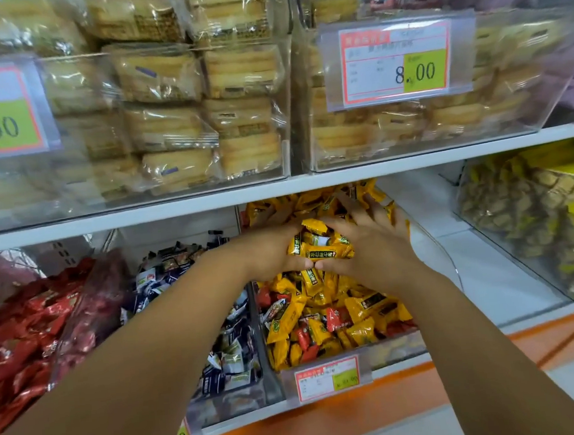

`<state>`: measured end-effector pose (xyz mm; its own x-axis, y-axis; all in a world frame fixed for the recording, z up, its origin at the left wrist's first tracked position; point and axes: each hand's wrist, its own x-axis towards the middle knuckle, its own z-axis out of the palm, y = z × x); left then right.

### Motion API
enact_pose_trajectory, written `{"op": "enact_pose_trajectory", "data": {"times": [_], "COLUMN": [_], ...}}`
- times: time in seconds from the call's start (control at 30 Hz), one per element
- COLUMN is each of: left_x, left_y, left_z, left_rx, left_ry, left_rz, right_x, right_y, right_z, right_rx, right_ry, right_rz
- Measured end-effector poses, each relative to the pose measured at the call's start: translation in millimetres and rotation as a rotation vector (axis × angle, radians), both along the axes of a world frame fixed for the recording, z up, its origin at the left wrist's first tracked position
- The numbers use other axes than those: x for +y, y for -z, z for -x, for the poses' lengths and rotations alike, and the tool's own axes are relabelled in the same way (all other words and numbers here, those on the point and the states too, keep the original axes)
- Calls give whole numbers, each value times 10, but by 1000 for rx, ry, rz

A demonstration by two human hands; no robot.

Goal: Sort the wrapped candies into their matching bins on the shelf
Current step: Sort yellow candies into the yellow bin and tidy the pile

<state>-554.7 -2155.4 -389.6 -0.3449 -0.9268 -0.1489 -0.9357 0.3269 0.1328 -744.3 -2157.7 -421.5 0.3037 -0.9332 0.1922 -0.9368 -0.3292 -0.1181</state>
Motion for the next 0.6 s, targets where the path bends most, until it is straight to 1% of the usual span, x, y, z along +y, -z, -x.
{"op": "enact_pose_trajectory", "data": {"times": [0.1,0.17,0.27,0.43,0.53,0.6], "left_x": [0,33,103,357,570,718], "left_y": [14,14,0,-69,-84,-61], "left_z": [-4,-21,-60,-92,-152,-208], "left_rx": [18,78,190,304,350,358], "left_ry": [-1,-6,-17,-46,-80,-146], "left_rz": [3,29,65,53,113,153], "right_x": [10,30,100,253,380,469], "right_y": [8,-8,-53,-71,-81,-93], "right_z": [-13,-11,2,53,53,52], "right_rx": [-1,-21,-74,-143,-143,-171], "right_ry": [2,-7,-15,-28,-32,-36], "right_rz": [11,1,-71,-103,-101,-101]}}
